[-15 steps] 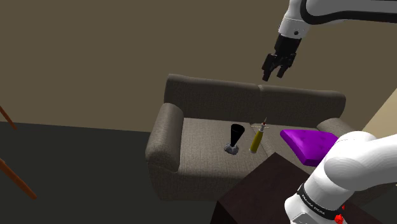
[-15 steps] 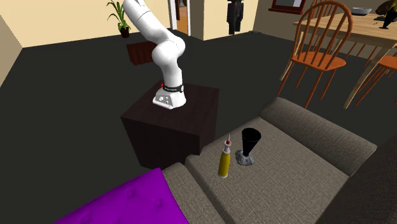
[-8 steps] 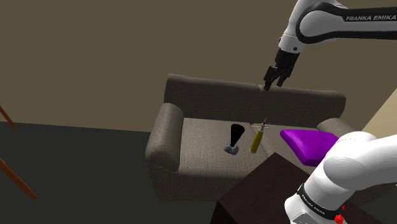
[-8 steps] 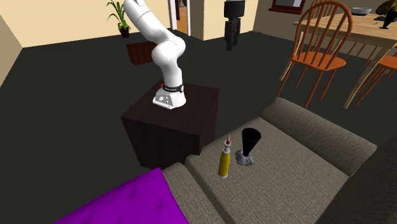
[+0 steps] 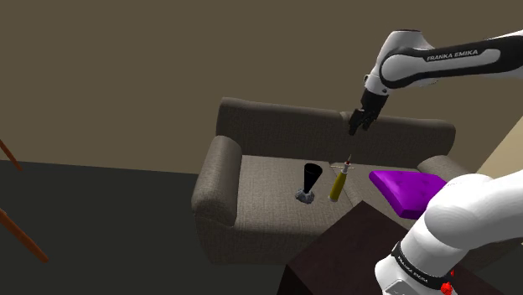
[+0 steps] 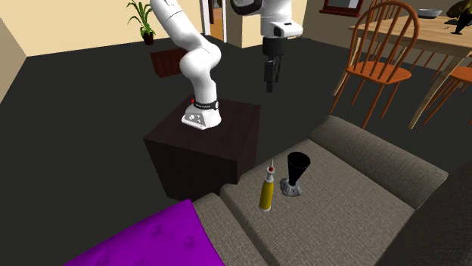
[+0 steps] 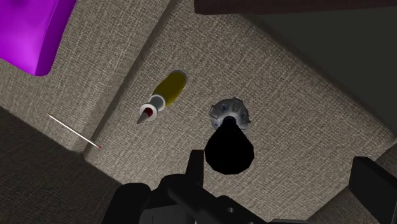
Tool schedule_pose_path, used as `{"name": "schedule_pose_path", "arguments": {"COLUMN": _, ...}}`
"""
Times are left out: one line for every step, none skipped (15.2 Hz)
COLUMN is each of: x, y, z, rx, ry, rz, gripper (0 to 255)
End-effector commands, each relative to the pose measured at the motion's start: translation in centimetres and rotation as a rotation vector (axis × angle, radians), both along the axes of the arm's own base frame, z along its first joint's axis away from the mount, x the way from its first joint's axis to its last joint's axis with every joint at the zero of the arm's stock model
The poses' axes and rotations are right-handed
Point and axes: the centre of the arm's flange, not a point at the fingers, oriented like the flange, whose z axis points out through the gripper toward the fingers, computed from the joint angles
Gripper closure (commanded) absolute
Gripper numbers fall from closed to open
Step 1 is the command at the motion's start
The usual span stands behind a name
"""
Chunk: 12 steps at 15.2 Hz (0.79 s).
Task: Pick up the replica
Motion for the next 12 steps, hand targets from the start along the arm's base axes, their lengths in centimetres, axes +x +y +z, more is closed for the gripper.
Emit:
{"name": "schedule_pose_path", "arguments": {"x": 0.2, "y": -1.6, "z": -1.8, "rx": 0.003, "ry": -0.003, "rz": 0.013, "gripper": 0}}
{"name": "schedule_pose_path", "arguments": {"x": 0.3, "y": -2.4, "z": -2.8, "rx": 0.005, "ry": -0.003, "rz": 0.019, "gripper": 0}}
{"name": "schedule_pose_path", "arguments": {"x": 0.5, "y": -3.3, "z": -3.8, "rx": 0.007, "ry": -0.003, "rz": 0.025, "gripper": 0}}
{"name": "schedule_pose_path", "arguments": {"x": 0.6, "y": -4.2, "z": -4.8, "rx": 0.008, "ry": -0.003, "rz": 0.031, "gripper": 0}}
{"name": "schedule_pose_path", "arguments": {"x": 0.8, "y": -5.1, "z": -5.8, "rx": 0.01, "ry": -0.003, "rz": 0.037, "gripper": 0}}
{"name": "schedule_pose_path", "arguments": {"x": 0.9, "y": -5.9, "z": -6.9, "rx": 0.012, "ry": -0.004, "rz": 0.044, "gripper": 0}}
{"name": "schedule_pose_path", "arguments": {"x": 1.1, "y": -6.8, "z": -7.9, "rx": 0.014, "ry": -0.004, "rz": 0.05, "gripper": 0}}
{"name": "schedule_pose_path", "arguments": {"x": 1.3, "y": -7.6, "z": -8.9, "rx": 0.016, "ry": -0.004, "rz": 0.056, "gripper": 0}}
{"name": "schedule_pose_path", "arguments": {"x": 1.5, "y": -8.5, "z": -9.9, "rx": 0.017, "ry": -0.004, "rz": 0.062, "gripper": 0}}
{"name": "schedule_pose_path", "arguments": {"x": 1.6, "y": -9.4, "z": -10.9, "rx": 0.019, "ry": -0.004, "rz": 0.068, "gripper": 0}}
{"name": "schedule_pose_path", "arguments": {"x": 1.8, "y": -10.2, "z": -11.9, "rx": 0.021, "ry": -0.004, "rz": 0.074, "gripper": 0}}
{"name": "schedule_pose_path", "arguments": {"x": 2.0, "y": -11.1, "z": -13.0, "rx": 0.023, "ry": -0.004, "rz": 0.08, "gripper": 0}}
